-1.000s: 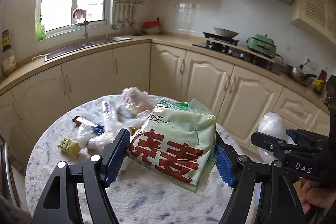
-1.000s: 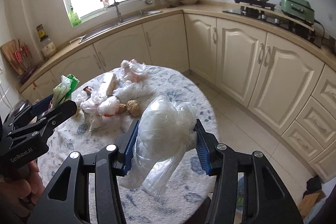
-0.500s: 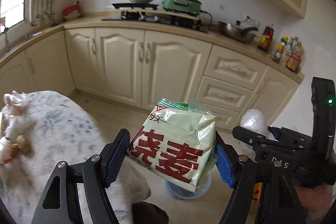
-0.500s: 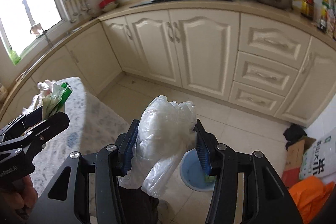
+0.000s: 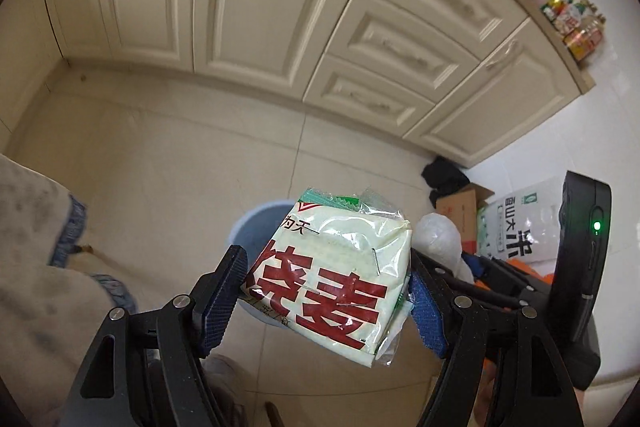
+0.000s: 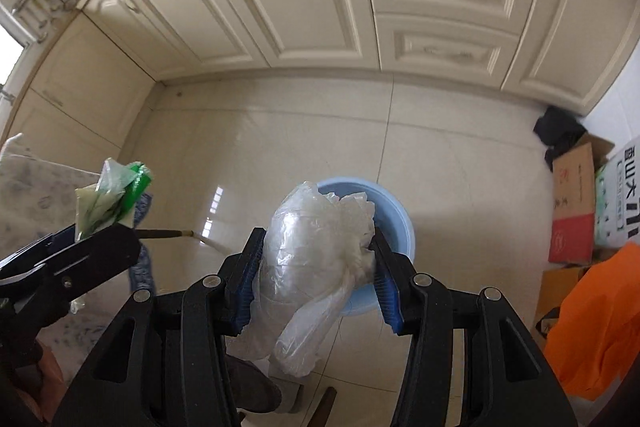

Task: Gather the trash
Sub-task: 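Open the right tool over the bin while the left tool releases the packet, then return both tools to the table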

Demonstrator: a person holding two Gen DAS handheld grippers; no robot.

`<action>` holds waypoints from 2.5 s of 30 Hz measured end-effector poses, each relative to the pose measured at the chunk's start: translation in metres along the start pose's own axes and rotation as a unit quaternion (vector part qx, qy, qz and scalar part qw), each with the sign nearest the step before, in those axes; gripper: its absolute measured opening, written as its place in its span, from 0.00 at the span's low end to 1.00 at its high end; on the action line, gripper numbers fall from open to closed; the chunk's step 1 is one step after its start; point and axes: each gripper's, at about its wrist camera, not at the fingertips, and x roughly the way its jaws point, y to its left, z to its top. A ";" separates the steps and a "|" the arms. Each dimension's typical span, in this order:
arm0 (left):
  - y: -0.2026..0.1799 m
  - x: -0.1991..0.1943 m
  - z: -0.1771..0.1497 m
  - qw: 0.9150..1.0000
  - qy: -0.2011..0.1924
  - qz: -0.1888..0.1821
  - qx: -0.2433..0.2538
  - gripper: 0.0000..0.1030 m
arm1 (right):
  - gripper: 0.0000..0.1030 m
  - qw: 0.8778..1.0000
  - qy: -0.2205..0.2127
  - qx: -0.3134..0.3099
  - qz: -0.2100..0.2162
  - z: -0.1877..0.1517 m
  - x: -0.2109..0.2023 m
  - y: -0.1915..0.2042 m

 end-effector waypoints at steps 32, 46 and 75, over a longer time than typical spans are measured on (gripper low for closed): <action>-0.065 -0.080 -0.034 0.978 -0.123 0.169 -0.029 0.90 | 1.00 0.999 -0.028 0.037 -0.027 -0.011 -0.028 0.012; -0.080 -0.349 -0.243 0.912 -0.333 0.224 -0.079 0.99 | 1.00 0.976 -0.188 -0.096 0.048 -0.026 -0.196 0.184; -0.109 -0.500 -0.572 0.756 -0.410 0.430 -0.274 0.99 | 1.00 0.852 -0.256 -0.409 0.202 -0.174 -0.299 0.524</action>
